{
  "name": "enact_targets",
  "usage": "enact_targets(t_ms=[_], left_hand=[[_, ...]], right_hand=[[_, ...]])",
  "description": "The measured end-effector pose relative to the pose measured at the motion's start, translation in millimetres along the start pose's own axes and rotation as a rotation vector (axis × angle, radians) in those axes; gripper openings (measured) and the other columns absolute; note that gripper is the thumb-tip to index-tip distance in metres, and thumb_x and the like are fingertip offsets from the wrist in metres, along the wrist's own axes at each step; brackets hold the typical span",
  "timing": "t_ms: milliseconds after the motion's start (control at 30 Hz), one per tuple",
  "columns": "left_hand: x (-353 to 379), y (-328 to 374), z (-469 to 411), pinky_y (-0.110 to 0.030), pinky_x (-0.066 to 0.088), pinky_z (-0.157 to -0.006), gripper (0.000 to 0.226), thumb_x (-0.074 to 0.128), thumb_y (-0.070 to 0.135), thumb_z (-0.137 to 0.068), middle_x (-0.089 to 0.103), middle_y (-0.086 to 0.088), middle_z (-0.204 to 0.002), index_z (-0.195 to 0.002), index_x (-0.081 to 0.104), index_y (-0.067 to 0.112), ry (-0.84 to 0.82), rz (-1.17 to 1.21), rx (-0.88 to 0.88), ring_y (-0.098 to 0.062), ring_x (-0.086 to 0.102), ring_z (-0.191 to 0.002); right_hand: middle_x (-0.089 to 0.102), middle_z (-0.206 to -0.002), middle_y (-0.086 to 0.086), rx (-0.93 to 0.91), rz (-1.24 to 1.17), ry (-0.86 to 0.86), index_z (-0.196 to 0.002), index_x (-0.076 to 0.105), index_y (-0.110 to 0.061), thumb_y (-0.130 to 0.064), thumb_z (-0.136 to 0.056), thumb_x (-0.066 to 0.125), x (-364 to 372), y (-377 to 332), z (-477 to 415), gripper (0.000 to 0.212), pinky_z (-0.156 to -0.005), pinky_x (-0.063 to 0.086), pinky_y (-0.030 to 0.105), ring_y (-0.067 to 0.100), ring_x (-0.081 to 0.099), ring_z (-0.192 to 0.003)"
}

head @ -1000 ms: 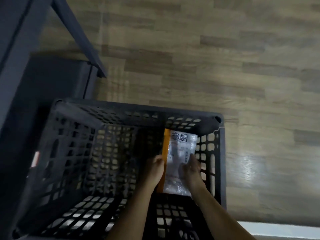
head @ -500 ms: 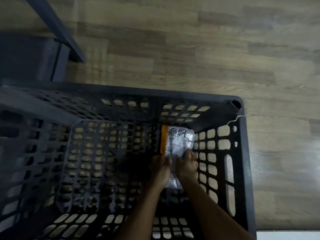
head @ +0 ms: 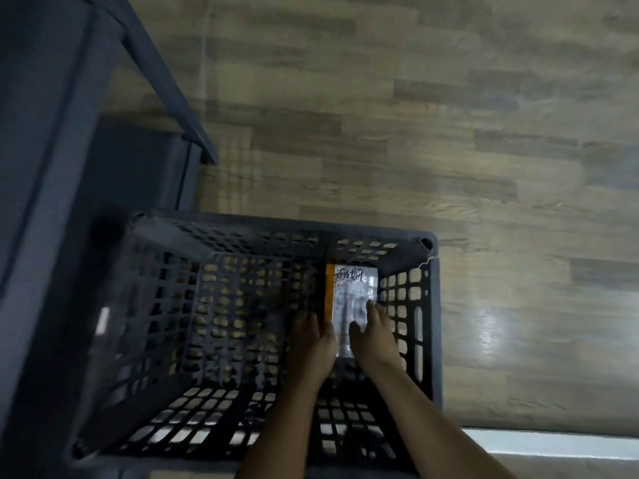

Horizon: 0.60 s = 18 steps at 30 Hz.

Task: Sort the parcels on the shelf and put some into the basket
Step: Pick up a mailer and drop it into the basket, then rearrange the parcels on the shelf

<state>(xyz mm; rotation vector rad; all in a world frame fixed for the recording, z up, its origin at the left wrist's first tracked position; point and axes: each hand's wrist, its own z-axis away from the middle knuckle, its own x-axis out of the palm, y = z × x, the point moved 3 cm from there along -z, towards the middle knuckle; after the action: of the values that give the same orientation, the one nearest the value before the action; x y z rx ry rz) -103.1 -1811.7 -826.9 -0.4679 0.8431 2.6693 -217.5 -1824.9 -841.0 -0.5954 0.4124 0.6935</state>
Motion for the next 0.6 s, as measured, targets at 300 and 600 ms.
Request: enact_targets(t_ms=[300, 600], left_hand=[[-135, 103, 181, -0.037, 0.024, -0.117, 0.059, 0.023, 0.044, -0.102, 0.026, -0.008, -0.158, -0.150, 0.029, 0.011, 0.061, -0.119, 0.054, -0.024, 0.027, -0.144], [-290, 174, 371, -0.037, 0.006, -0.120, 0.062, 0.020, 0.050, -0.101, 0.007, -0.001, -0.163, -0.154, 0.018, 0.016, 0.302, -0.023, 0.088, -0.018, 0.001, -0.150]], right_hand=[[0.014, -0.160, -0.003, -0.153, 0.113, 0.016, -0.152, 0.014, -0.025, -0.041, -0.100, 0.030, -106, -123, 198, 0.057, -0.113, 0.027, 0.046, 0.021, 0.021, -0.145], [0.010, -0.161, -0.006, -0.427, 0.274, -0.022, -0.152, 0.011, -0.031, -0.058, -0.096, 0.019, -184, -280, 388, 0.062, -0.113, 0.023, 0.045, 0.022, 0.020, -0.145]])
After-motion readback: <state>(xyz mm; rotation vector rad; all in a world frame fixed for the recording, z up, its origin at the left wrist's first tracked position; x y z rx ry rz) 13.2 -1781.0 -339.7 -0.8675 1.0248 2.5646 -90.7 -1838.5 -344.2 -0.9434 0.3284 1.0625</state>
